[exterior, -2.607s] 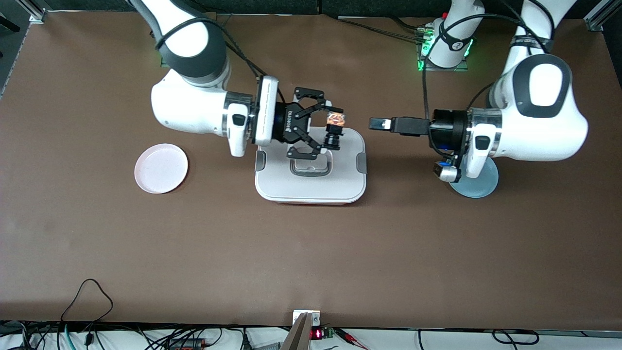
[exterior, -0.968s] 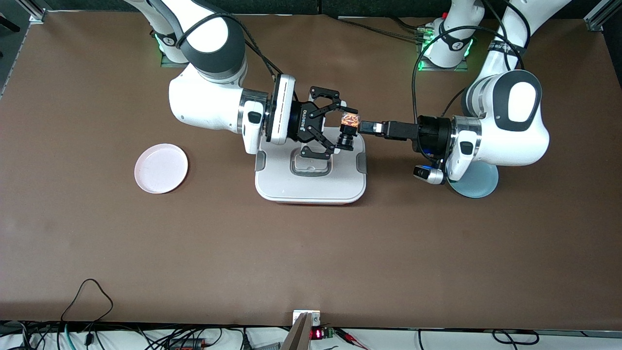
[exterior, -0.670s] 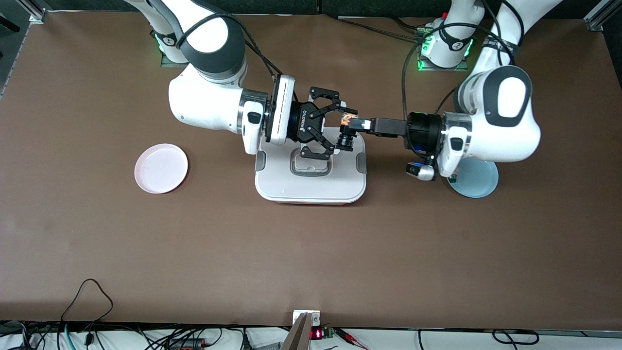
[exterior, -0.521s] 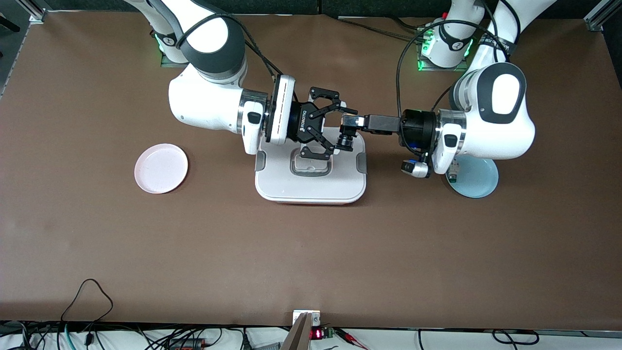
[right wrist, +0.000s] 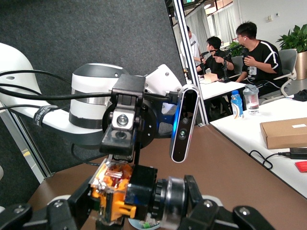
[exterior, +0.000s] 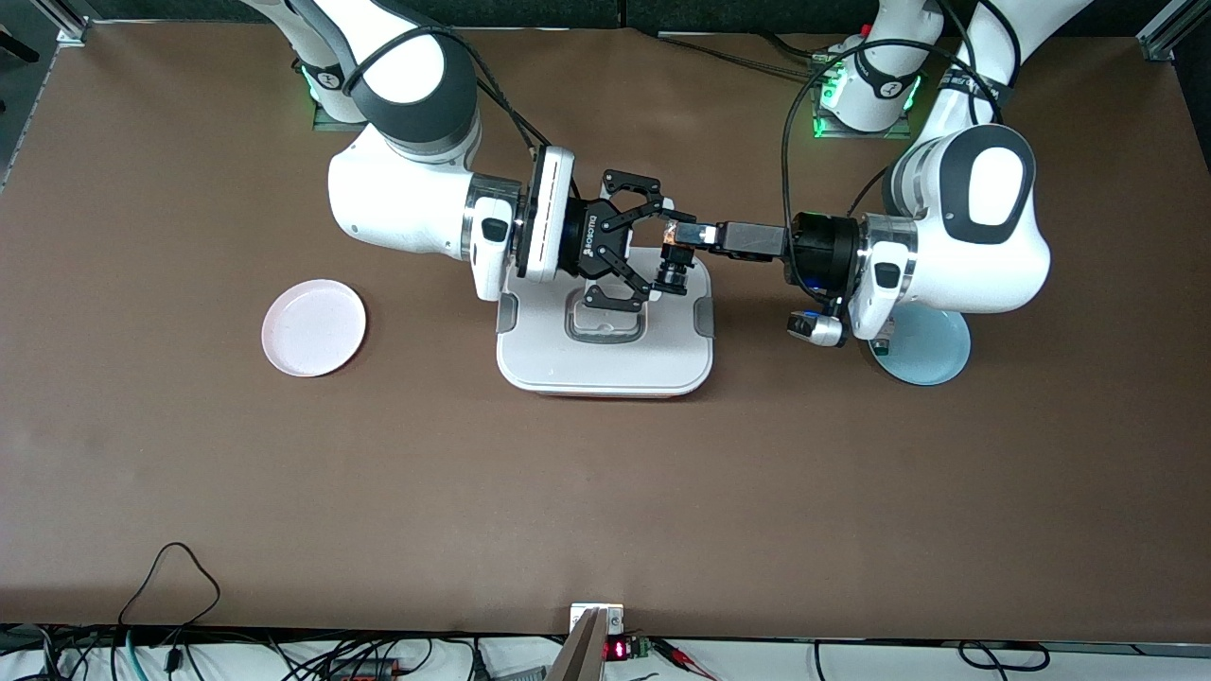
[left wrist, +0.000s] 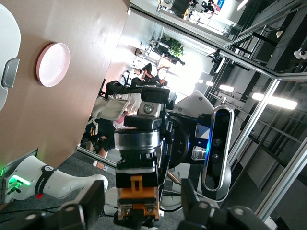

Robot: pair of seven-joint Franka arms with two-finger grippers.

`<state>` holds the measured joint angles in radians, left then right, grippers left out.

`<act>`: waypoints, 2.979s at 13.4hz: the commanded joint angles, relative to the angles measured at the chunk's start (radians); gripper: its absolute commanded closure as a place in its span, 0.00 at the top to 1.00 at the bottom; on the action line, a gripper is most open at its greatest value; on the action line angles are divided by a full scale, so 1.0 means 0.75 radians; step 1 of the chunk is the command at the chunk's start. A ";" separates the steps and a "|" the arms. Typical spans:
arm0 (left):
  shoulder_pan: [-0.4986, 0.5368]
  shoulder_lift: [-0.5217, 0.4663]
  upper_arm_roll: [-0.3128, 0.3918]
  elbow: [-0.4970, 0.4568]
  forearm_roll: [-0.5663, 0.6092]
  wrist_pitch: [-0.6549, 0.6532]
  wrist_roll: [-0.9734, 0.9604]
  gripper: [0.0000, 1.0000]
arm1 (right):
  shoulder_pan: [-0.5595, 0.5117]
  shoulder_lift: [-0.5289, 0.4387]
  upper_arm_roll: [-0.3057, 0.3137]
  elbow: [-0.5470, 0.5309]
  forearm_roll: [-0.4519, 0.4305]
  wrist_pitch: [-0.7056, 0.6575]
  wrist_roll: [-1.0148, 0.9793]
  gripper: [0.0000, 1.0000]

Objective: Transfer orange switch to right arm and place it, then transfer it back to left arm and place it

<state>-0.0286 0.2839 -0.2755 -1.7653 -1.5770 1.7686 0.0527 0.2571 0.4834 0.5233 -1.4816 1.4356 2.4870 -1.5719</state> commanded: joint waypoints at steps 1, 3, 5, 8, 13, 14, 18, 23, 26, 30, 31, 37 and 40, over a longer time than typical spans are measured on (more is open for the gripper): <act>0.016 -0.039 -0.005 -0.048 -0.031 -0.016 0.036 0.52 | 0.009 0.018 0.004 0.036 0.029 0.016 -0.007 0.24; 0.014 -0.037 -0.003 -0.048 -0.027 -0.012 0.038 0.41 | 0.009 0.020 0.004 0.036 0.031 0.018 -0.009 0.24; 0.014 -0.039 -0.003 -0.048 -0.024 -0.012 0.034 0.23 | 0.009 0.020 0.004 0.034 0.029 0.018 -0.009 0.24; 0.016 -0.037 -0.003 -0.048 -0.024 -0.012 0.022 0.05 | 0.009 0.020 0.004 0.036 0.029 0.018 -0.009 0.24; 0.016 -0.031 -0.003 -0.045 -0.024 -0.012 0.020 0.05 | 0.009 0.020 0.004 0.032 0.031 0.016 -0.007 0.30; 0.016 -0.031 -0.001 -0.045 -0.024 -0.012 0.020 0.05 | 0.009 0.020 0.004 0.030 0.041 0.016 -0.001 0.52; 0.018 -0.029 0.001 -0.043 -0.020 -0.008 0.026 0.05 | 0.013 0.020 0.004 0.028 0.074 0.016 0.016 1.00; 0.026 -0.029 0.005 -0.043 -0.006 -0.012 0.034 0.05 | 0.009 0.014 0.004 0.028 0.070 0.016 0.014 1.00; 0.054 -0.027 0.003 -0.005 0.291 -0.035 0.067 0.05 | -0.022 0.000 0.002 0.018 0.058 0.012 0.006 1.00; 0.171 -0.002 0.003 0.002 0.554 -0.177 0.281 0.05 | -0.103 -0.080 0.000 -0.112 0.056 -0.001 -0.001 1.00; 0.195 0.006 0.003 0.006 0.631 -0.206 0.330 0.05 | -0.132 -0.106 0.000 -0.159 0.053 -0.013 -0.001 1.00; 0.259 0.000 0.005 0.055 1.198 -0.380 0.743 0.05 | -0.416 -0.288 -0.004 -0.483 -0.061 -0.156 0.003 1.00; 0.269 -0.006 -0.001 0.096 1.531 -0.419 1.001 0.05 | -0.494 -0.309 -0.013 -0.538 -0.079 -0.162 0.018 1.00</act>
<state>0.1629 0.2846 -0.2642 -1.7262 -0.5487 1.4877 0.6903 -0.0794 0.3013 0.5074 -1.8273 1.3919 2.3763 -1.5681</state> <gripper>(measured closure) 0.678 0.000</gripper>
